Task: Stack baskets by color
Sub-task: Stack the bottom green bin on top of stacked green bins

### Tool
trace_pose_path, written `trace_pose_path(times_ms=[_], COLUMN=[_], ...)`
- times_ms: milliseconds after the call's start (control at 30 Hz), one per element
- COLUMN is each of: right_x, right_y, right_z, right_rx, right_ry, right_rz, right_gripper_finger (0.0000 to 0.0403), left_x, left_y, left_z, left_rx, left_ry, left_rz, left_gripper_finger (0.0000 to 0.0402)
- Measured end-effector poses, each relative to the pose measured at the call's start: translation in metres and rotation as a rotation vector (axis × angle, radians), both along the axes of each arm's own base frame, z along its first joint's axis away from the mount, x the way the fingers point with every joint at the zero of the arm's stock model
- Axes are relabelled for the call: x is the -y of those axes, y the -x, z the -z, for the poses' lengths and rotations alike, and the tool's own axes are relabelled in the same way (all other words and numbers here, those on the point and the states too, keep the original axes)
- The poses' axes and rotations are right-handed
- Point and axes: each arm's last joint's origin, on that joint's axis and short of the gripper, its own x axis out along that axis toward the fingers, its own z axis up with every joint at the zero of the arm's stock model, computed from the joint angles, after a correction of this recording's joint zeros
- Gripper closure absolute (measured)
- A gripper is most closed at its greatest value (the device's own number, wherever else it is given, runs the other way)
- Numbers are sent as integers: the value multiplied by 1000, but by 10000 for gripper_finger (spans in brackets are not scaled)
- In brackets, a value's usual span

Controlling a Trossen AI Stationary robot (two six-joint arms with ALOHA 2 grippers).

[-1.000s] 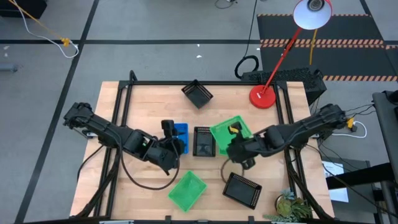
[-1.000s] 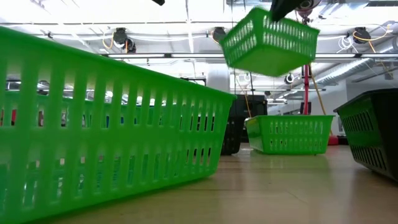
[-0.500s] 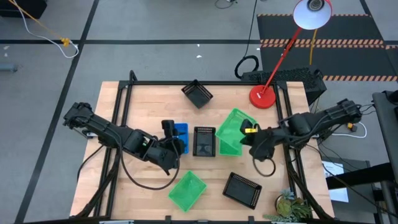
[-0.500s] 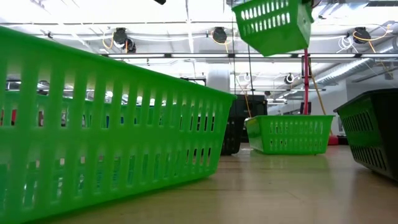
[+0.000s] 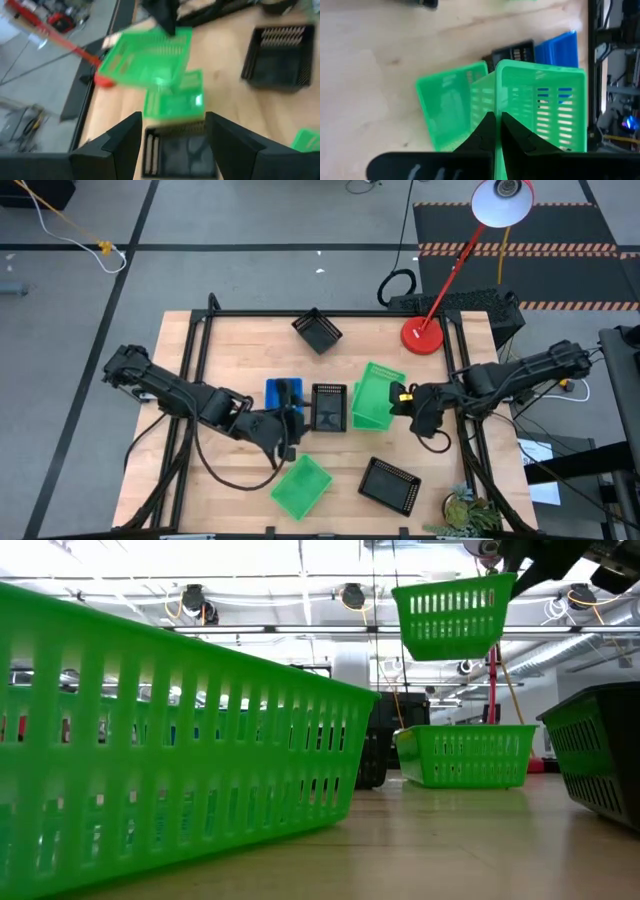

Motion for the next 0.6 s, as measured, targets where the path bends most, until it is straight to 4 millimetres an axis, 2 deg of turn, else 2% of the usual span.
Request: trace_pose_path(times_ms=[133,300,500,600], right_x=[-2,-5,-7,-9], right_y=[-3,-6,-6,-6], right_z=[-1,-3,-4,-5], right_rx=[29,51,43,46], right_ry=[-17,-91,-140,-186], right_rz=[-63,-130,-185,-231], right_gripper_finger=[401,400,400,399], left_x=[6,11,15,17], left_y=[-22,-46,-64,-71], left_z=[11,37,65,73], left_rx=[19,-26,-108,-109], left_ry=[-9,-141,-316,-396], left_rz=[120,222,318,347], left_gripper_finger=[181,181,181,181])
